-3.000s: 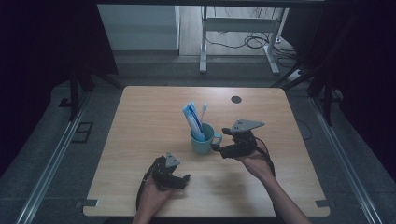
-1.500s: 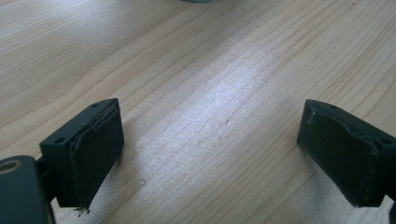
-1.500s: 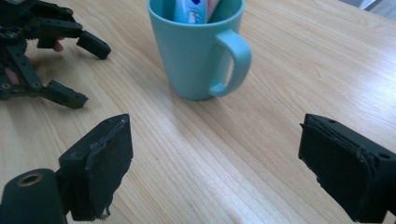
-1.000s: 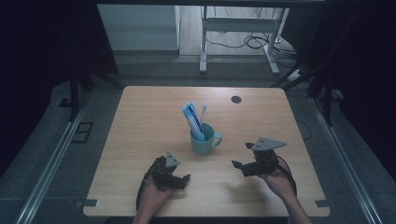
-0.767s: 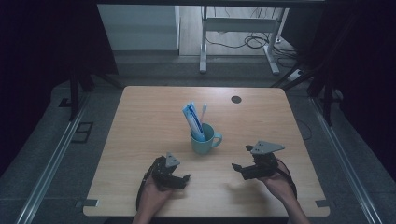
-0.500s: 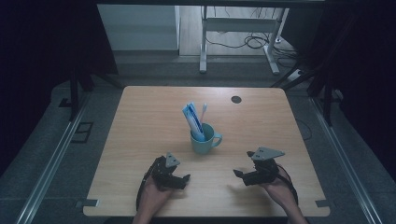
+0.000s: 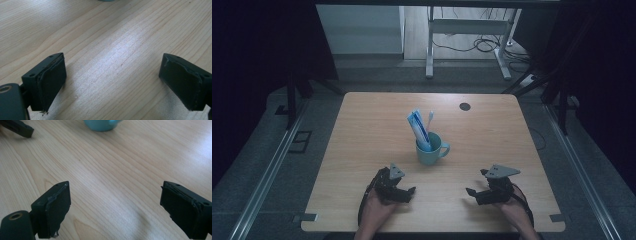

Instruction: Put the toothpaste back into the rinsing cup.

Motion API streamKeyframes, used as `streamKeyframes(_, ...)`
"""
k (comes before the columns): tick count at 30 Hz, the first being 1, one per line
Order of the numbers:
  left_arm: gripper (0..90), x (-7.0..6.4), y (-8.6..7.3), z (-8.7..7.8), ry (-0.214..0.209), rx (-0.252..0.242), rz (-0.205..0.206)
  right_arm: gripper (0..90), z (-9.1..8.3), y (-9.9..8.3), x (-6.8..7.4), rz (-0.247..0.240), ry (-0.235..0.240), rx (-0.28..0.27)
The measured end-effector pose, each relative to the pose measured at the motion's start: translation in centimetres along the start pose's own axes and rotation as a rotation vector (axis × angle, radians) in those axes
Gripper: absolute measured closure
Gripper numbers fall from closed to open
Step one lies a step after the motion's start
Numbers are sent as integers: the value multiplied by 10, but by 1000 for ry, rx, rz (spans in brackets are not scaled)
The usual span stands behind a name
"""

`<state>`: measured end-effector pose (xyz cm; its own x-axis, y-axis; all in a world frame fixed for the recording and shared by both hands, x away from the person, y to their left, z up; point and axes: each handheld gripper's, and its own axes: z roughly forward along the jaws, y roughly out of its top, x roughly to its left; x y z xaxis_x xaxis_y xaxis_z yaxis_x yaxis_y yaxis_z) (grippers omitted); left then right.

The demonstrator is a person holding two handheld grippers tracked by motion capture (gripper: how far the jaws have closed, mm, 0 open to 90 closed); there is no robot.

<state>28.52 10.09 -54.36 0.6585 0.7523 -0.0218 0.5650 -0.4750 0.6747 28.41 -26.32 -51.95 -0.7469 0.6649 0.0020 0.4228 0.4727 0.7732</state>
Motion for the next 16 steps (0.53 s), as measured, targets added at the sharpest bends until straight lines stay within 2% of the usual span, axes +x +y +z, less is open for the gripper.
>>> streamKeyframes(8, 75, 0, 0, 0, 1, -2, 0, 96, 5, -14, -2, 23, -1, 25)
streamKeyframes(10, 76, 0, 0, 0, 2, -2, 0, 115, 11, -20, -1, 22, 14, 73)
streamKeyframes(12, 78, 0, 0, 0, 2, -4, 0, 120, 11, -20, 1, 4, -2, 77)
streamKeyframes(16, 78, 0, 0, 0, 2, -4, 0, 131, 11, -20, 0, 13, -6, 74)
